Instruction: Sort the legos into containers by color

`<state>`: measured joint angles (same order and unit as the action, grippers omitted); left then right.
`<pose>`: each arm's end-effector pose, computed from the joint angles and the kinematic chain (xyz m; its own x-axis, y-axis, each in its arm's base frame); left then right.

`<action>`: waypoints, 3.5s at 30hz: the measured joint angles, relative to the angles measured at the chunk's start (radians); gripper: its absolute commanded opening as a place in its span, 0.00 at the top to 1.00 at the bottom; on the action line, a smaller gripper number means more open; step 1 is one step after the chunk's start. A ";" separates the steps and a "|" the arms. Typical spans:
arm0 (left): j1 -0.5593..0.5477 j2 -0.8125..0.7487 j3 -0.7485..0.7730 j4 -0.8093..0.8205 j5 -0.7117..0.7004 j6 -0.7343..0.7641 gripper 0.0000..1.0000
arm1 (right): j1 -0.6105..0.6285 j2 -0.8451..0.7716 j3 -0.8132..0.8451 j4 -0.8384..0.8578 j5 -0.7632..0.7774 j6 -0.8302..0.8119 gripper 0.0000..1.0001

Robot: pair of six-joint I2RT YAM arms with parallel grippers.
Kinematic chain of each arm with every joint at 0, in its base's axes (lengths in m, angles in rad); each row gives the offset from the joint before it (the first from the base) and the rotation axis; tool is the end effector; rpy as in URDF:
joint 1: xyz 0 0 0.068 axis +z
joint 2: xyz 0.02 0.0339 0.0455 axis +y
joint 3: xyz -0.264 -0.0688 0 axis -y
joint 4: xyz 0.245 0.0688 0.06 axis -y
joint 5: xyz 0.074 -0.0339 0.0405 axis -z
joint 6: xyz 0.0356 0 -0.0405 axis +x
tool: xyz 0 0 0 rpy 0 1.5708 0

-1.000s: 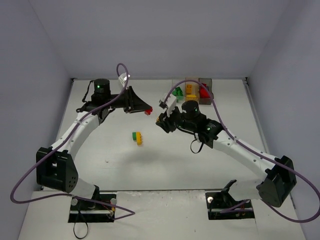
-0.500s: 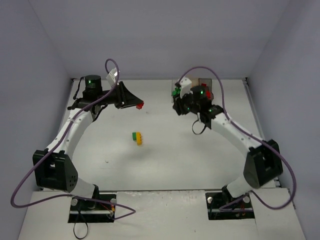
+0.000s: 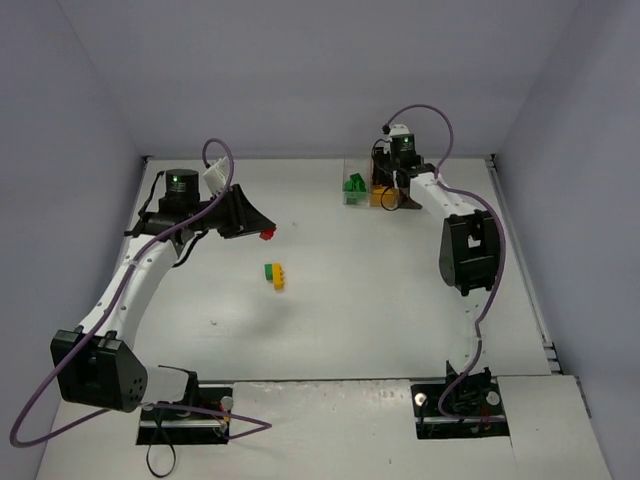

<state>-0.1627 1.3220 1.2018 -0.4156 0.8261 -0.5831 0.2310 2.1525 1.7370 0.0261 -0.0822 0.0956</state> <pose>0.2817 -0.0728 0.3495 -0.8245 -0.2428 -0.5111 0.3351 0.5183 -0.7868 0.5004 0.1207 0.2485 -0.3967 0.0044 -0.9179 -0.2655 0.9567 0.1193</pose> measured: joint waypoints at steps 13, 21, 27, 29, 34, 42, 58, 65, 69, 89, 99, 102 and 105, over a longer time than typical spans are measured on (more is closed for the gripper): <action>0.000 -0.011 -0.003 -0.023 -0.033 0.027 1.00 | -0.007 0.110 0.084 -0.053 0.003 0.032 0.40; -0.028 -0.032 -0.023 0.025 -0.096 0.157 1.00 | -0.003 -0.125 -0.027 -0.075 -0.219 0.132 0.44; -0.148 -0.152 -0.093 0.081 -0.202 0.402 1.00 | 0.064 -0.365 -0.098 -0.067 -0.456 0.237 0.34; -0.188 -0.192 -0.117 0.120 -0.225 0.478 1.00 | 0.108 -0.406 -0.126 -0.060 -0.517 0.263 0.34; -0.227 -0.288 -0.214 0.220 -0.248 0.642 1.00 | 0.223 -0.426 -0.200 -0.067 -0.627 0.326 0.34; -0.240 -0.306 -0.266 0.307 -0.246 0.796 1.00 | 0.294 -0.428 -0.244 -0.066 -0.727 0.402 0.38; -0.246 -0.269 -0.296 0.431 -0.180 0.865 1.00 | 0.339 -0.434 -0.270 -0.014 -0.818 0.428 0.41; -0.255 -0.242 -0.296 0.438 -0.175 0.883 1.00 | 0.341 -0.434 -0.270 0.013 -0.833 0.429 0.45; -0.255 -0.233 -0.296 0.447 -0.175 0.883 1.00 | 0.341 -0.434 -0.270 0.017 -0.843 0.431 0.53; -0.264 -0.211 -0.295 0.497 -0.182 0.884 0.78 | 0.338 -0.432 -0.286 0.010 -0.832 0.424 1.00; -0.276 -0.190 -0.295 0.510 -0.179 0.846 0.65 | 0.270 -0.426 -0.303 0.012 -0.843 0.397 1.00; -0.275 -0.190 -0.295 0.510 -0.184 0.835 0.53 | 0.243 -0.426 -0.303 0.016 -0.842 0.389 1.00; -0.275 -0.188 -0.295 0.510 -0.200 0.819 0.50 | 0.217 -0.426 -0.306 0.016 -0.833 0.373 1.00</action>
<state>-0.4381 1.1336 0.9066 0.0944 0.6262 0.2359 0.4480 1.7267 1.4315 0.0425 -0.9154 0.4690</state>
